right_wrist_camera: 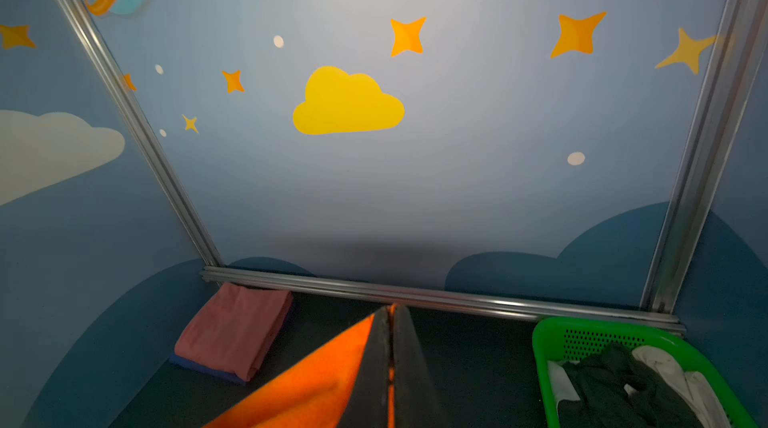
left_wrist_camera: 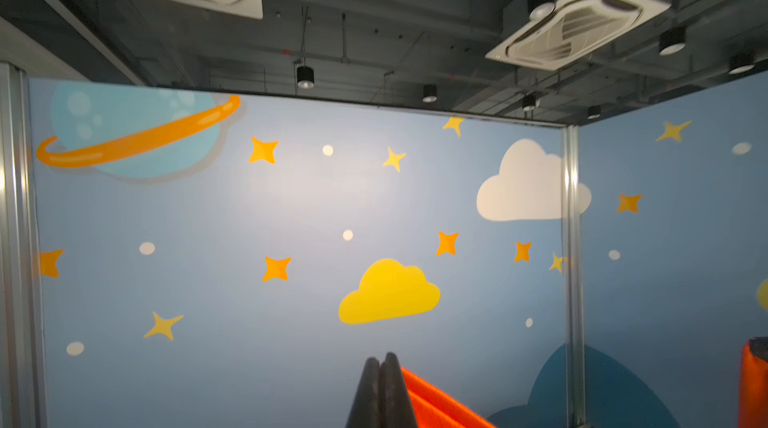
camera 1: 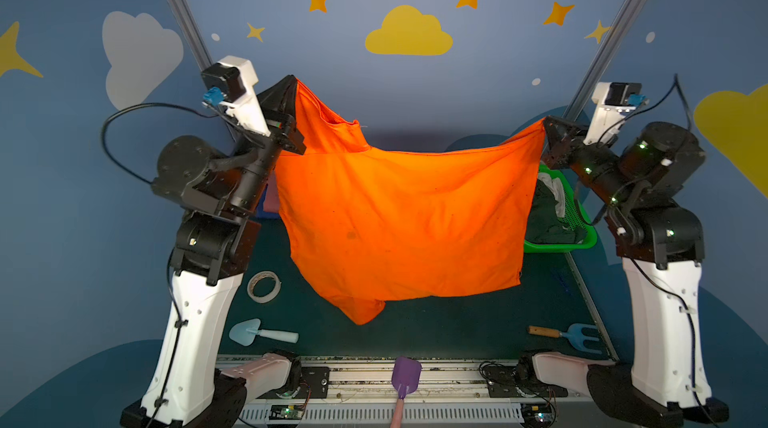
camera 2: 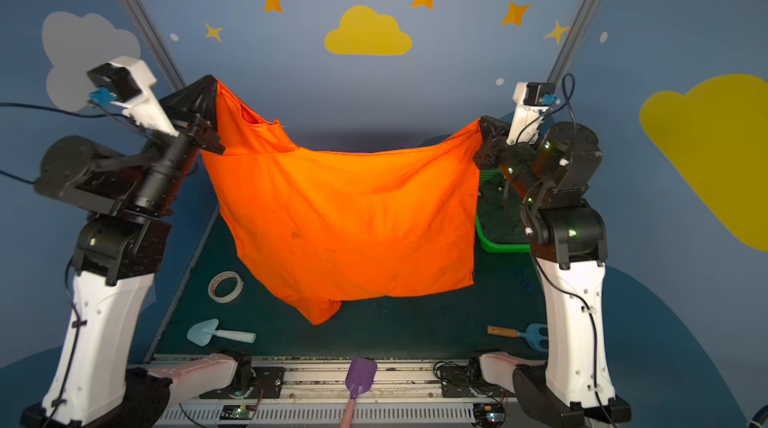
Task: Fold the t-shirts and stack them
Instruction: 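Lower the stretched orange t-shirt onto the table with both grippers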
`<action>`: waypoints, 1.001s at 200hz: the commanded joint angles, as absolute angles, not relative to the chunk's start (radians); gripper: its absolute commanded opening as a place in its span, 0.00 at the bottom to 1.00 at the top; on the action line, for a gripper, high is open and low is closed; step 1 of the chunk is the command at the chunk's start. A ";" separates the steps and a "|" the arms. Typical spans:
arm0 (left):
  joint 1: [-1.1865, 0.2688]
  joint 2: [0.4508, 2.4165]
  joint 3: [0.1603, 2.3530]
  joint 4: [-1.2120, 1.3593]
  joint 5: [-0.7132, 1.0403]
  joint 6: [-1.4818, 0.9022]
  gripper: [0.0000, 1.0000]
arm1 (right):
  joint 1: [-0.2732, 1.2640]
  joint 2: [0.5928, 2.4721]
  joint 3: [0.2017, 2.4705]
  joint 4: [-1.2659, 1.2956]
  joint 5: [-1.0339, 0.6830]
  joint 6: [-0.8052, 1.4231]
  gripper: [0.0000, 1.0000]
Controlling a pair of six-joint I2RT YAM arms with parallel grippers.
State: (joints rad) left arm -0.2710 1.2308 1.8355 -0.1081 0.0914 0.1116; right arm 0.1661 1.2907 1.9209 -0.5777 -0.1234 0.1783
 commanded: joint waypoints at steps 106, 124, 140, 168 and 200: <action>-0.220 2.074 1.670 0.124 -0.003 0.192 0.05 | 0.165 2.289 2.127 -0.900 -0.082 0.223 0.00; -0.219 2.169 1.722 0.138 -0.004 0.171 0.05 | 0.165 2.436 2.295 -0.982 -0.069 0.240 0.00; -0.219 2.228 1.752 0.157 -0.001 0.158 0.05 | 0.166 2.498 2.361 -0.990 -0.058 0.259 0.00; -0.219 2.301 1.815 0.158 0.011 0.152 0.05 | 0.160 2.523 2.370 -0.946 -0.031 0.294 0.00; -0.210 2.357 1.884 0.183 -0.022 0.119 0.05 | 0.144 2.524 2.370 -0.906 -0.002 0.323 0.00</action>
